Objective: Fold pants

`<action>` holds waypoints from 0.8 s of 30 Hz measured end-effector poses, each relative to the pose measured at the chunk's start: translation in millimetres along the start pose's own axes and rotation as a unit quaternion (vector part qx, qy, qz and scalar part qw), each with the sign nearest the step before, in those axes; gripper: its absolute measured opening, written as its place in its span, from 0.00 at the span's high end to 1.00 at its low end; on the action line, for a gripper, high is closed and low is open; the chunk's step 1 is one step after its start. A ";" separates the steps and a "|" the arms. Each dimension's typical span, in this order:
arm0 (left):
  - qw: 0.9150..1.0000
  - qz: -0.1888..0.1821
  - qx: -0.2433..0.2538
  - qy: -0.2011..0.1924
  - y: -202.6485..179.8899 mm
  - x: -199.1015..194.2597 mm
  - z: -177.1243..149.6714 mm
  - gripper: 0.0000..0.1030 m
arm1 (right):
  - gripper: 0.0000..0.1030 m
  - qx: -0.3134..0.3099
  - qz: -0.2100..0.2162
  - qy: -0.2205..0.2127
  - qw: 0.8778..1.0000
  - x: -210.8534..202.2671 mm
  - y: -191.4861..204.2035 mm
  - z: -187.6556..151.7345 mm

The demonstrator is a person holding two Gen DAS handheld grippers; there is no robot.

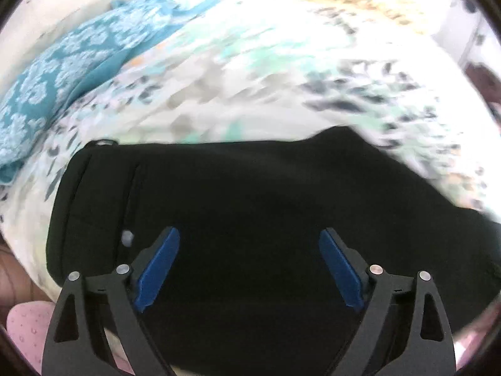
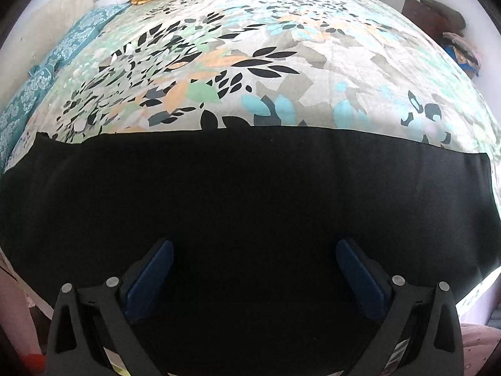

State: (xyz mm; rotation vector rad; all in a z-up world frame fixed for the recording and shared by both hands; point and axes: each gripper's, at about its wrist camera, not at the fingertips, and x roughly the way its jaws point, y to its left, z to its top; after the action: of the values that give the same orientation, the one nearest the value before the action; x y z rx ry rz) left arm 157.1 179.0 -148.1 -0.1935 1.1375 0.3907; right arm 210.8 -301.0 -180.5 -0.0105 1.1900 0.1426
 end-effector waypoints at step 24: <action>0.999 0.030 0.026 0.003 -4.1 28.3 -14.5 0.02 | 0.00 -0.001 -0.024 -0.012 1.000 1.8 6.6 -2.6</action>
State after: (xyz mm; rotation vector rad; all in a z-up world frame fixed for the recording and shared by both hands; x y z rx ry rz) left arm 156.8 175.9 -180.0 -0.1142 1.1613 0.4135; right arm 208.2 -294.5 -182.7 -0.0385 1.1649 0.1003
